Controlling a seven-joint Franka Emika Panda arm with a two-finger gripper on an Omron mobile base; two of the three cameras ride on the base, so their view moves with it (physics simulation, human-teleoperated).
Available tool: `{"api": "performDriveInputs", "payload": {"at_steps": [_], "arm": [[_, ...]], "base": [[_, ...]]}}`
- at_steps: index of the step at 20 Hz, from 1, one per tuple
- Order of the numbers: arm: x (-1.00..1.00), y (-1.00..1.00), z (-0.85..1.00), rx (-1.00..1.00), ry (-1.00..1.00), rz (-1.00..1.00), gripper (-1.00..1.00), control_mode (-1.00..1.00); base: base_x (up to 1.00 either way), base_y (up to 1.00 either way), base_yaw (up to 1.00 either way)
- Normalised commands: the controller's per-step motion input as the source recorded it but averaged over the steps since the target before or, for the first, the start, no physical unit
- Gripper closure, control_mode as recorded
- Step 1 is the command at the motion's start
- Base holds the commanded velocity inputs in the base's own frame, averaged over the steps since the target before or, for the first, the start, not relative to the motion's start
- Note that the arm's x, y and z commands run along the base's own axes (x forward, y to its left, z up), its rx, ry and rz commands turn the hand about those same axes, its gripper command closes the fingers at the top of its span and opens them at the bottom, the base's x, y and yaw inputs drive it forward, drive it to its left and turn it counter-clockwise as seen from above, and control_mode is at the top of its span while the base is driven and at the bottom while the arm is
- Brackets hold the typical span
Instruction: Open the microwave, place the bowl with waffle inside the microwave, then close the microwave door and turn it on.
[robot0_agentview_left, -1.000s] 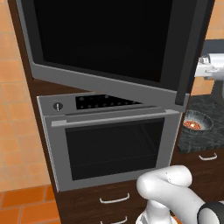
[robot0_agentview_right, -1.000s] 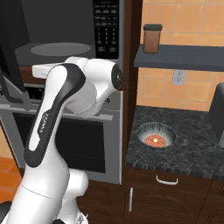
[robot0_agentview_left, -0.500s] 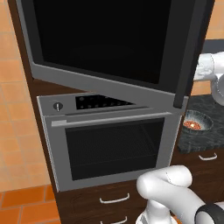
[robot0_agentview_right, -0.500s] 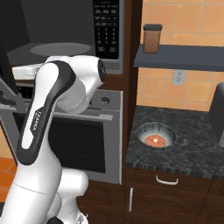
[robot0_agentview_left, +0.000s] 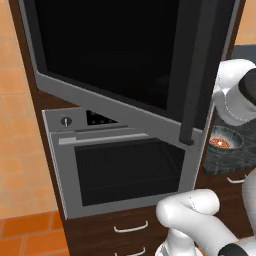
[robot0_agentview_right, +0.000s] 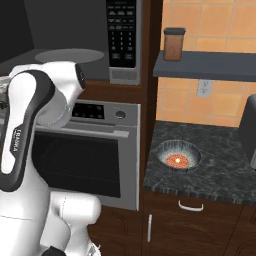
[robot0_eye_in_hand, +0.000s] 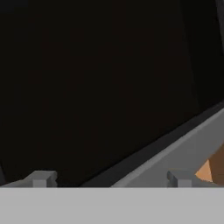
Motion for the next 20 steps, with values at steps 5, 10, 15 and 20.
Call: {"api": "performDriveInputs", "payload": {"at_steps": [5,10,15,20], "arm": [[-0.09,1.0,0.09,0.0,0.08,0.19,-1.0,-1.0],[0.0,1.0,0.01,-0.05,0.09,0.18,-1.0,-1.0],[0.03,1.0,-0.01,-0.11,0.02,0.15,-1.0,-1.0],[0.02,0.93,-0.01,-0.1,0.01,0.06,-1.0,-1.0]], "base": [[0.0,0.0,0.0],[0.0,0.0,0.0],[0.0,0.0,0.0],[0.0,0.0,0.0]]}}
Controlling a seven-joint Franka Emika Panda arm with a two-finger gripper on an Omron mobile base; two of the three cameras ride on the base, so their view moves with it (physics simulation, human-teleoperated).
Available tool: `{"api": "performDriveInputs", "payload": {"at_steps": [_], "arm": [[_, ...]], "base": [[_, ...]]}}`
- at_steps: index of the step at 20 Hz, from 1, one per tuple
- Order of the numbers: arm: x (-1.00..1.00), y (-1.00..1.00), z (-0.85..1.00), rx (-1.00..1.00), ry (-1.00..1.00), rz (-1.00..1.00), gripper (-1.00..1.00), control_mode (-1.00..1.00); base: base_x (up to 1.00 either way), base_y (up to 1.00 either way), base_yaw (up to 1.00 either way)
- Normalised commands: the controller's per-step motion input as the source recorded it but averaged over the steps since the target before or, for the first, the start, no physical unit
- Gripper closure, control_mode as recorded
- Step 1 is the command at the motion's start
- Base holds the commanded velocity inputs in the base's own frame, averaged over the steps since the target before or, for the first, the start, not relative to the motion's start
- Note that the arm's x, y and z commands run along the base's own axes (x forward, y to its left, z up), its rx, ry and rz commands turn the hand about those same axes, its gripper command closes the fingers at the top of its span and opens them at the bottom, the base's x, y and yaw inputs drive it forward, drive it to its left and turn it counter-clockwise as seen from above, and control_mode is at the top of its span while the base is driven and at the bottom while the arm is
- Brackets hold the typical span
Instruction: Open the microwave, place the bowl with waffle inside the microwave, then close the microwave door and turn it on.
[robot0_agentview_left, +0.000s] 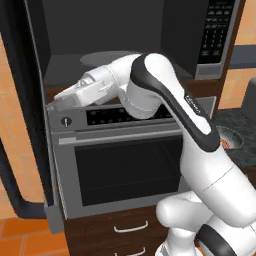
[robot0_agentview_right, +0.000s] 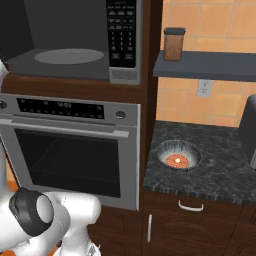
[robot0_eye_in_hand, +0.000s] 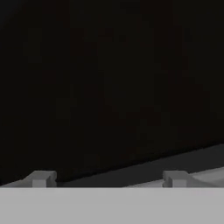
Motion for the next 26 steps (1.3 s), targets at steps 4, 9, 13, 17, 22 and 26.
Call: {"api": "performDriveInputs", "payload": {"at_steps": [4,9,13,17,22,26], "arm": [[0.0,0.34,0.0,-0.02,0.0,0.0,-1.0,-1.0],[-0.1,-0.1,0.06,0.0,-0.03,-0.06,-1.0,-1.0],[-0.15,-0.95,0.02,0.0,-0.03,-0.29,-1.0,-1.0],[-0.2,-1.0,-0.01,0.0,0.01,-0.39,-1.0,-1.0],[0.0,-1.0,-0.18,-0.02,0.03,-0.47,-1.0,-1.0],[0.01,-0.98,-0.19,-0.06,0.08,-0.53,-1.0,-1.0]], "base": [[0.0,0.0,0.0],[0.0,0.0,0.0],[0.0,0.0,0.0],[0.0,0.0,0.0],[0.0,0.0,0.0],[0.0,0.0,0.0]]}}
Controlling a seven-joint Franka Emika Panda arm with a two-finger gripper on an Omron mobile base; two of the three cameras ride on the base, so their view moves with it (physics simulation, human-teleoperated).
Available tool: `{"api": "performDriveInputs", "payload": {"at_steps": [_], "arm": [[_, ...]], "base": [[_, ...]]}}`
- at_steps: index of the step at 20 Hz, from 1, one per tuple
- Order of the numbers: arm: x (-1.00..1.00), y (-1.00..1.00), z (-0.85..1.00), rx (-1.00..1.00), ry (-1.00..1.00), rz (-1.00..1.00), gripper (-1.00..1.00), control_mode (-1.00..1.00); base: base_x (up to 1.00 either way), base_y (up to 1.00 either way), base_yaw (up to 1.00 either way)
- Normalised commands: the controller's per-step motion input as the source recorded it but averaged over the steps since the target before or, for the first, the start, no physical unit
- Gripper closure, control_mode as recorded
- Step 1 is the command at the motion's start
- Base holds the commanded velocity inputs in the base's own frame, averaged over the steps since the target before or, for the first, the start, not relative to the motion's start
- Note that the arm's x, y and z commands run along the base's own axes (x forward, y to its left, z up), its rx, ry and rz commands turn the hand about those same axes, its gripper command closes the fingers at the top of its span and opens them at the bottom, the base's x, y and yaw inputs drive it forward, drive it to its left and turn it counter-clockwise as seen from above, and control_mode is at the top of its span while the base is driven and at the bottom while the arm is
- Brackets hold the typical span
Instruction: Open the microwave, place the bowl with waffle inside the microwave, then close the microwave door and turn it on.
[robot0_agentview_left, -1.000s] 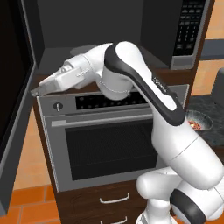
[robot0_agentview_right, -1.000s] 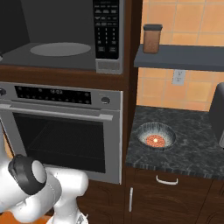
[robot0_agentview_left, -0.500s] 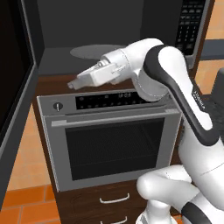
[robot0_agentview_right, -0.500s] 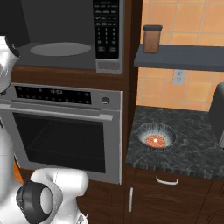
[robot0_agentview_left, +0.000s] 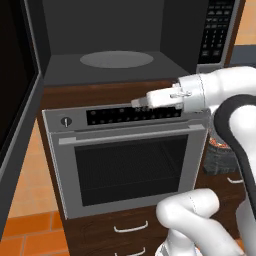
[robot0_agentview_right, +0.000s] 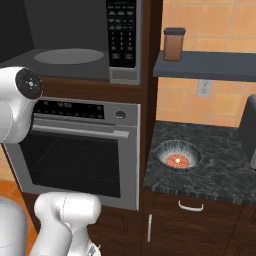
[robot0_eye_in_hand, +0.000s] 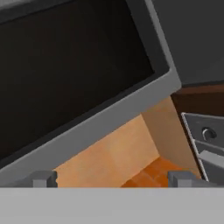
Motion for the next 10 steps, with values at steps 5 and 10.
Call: {"api": "performDriveInputs", "payload": {"at_steps": [5,10], "arm": [[0.11,-1.0,-0.03,-0.03,0.13,-0.47,-1.0,-1.0],[0.0,-1.0,-0.1,0.0,0.09,-0.35,-1.0,-1.0]], "base": [[0.0,0.0,0.0],[0.0,0.0,0.0]]}}
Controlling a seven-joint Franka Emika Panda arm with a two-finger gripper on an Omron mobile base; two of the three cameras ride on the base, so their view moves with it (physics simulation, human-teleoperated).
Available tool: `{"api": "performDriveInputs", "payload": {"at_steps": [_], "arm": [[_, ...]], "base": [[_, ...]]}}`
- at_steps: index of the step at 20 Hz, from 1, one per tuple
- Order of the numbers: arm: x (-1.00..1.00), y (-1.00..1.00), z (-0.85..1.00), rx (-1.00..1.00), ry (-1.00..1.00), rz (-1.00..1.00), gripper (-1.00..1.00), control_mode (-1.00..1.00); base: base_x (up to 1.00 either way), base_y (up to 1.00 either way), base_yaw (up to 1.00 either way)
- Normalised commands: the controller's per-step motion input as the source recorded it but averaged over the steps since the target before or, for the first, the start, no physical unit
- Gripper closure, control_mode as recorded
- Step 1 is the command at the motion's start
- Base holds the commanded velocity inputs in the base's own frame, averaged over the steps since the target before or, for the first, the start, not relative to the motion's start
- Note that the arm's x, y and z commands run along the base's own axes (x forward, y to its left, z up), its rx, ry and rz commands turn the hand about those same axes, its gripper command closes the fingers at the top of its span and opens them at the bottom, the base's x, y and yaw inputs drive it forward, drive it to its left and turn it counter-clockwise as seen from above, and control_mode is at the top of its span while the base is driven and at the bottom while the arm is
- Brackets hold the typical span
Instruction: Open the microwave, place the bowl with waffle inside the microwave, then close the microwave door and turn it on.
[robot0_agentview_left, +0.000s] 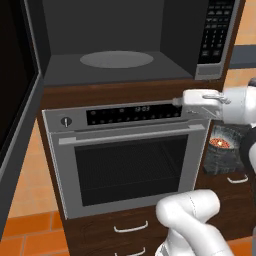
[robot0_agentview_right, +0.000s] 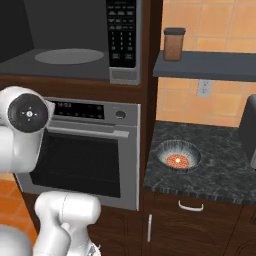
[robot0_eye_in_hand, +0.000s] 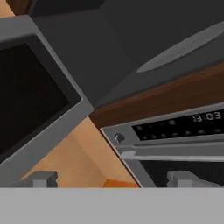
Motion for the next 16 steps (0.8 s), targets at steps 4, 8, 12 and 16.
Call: {"api": "performDriveInputs", "payload": {"at_steps": [4,8,12,16], "arm": [[0.0,-1.0,-0.13,0.0,0.08,-0.35,-1.0,-1.0],[0.0,-1.0,-0.16,0.0,0.08,-0.33,-1.0,-1.0],[0.01,-0.96,-0.24,0.0,0.04,-0.19,-1.0,-1.0],[0.0,-0.99,-0.26,0.0,0.06,-0.01,-1.0,-1.0]], "base": [[0.0,0.0,0.0],[0.0,0.0,0.0],[0.0,0.0,0.0],[0.0,0.0,0.0]]}}
